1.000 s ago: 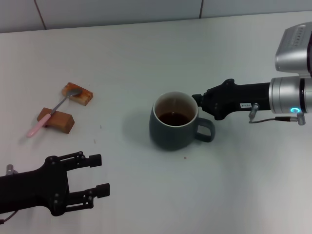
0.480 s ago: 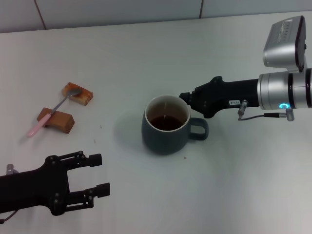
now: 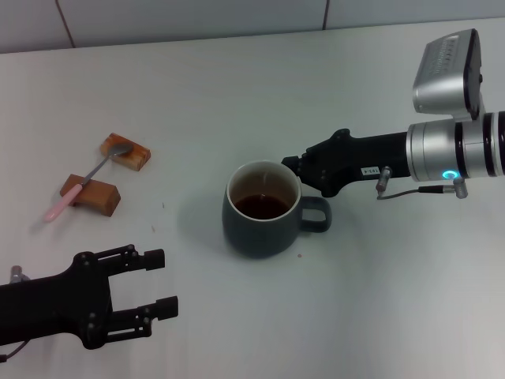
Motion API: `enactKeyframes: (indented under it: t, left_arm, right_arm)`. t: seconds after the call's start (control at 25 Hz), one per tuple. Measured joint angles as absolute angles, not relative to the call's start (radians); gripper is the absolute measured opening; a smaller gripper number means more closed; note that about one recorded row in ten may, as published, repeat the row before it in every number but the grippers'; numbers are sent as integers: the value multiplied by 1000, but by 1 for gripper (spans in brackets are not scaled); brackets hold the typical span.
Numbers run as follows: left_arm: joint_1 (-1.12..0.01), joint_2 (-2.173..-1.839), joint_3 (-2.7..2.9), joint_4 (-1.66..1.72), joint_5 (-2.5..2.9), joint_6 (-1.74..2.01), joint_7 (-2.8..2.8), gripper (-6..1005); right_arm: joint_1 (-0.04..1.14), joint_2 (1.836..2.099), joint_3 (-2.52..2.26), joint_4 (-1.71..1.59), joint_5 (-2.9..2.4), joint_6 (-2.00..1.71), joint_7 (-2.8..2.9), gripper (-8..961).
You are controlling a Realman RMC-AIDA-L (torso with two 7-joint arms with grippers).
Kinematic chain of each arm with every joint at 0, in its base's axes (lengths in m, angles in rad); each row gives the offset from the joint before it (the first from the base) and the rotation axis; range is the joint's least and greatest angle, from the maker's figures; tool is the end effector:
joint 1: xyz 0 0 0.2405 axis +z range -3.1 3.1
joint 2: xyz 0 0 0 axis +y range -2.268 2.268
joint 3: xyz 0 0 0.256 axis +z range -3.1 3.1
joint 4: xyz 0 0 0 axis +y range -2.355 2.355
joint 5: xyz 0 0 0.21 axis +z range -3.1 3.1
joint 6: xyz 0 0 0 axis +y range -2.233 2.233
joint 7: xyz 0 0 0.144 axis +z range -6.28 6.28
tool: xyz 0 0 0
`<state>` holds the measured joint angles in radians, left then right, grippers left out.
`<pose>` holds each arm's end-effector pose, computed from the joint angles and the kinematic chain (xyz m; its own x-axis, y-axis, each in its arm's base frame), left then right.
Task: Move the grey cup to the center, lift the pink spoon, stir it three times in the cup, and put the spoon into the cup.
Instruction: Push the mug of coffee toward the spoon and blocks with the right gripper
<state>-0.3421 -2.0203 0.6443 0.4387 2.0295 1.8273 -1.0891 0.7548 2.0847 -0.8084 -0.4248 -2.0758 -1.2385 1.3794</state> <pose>-0.3107 0.2280 -0.0051 0.7244 0.3529 0.5921 0.4173 -0.9082 0.0308 0.2295 0.3744 -0.0612 0.8773 -0.3531 -0.3250 -0.4225 -0.8894 -0.1742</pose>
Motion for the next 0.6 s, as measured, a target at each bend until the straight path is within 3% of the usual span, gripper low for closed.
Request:
enactKeyframes:
  t: [0.6]
  left_arm:
    - [-344, -2020, 644, 439, 2026, 1821, -1089, 739]
  right_arm:
    - [745, 2085, -808, -444, -2065, -1221, 1376, 0]
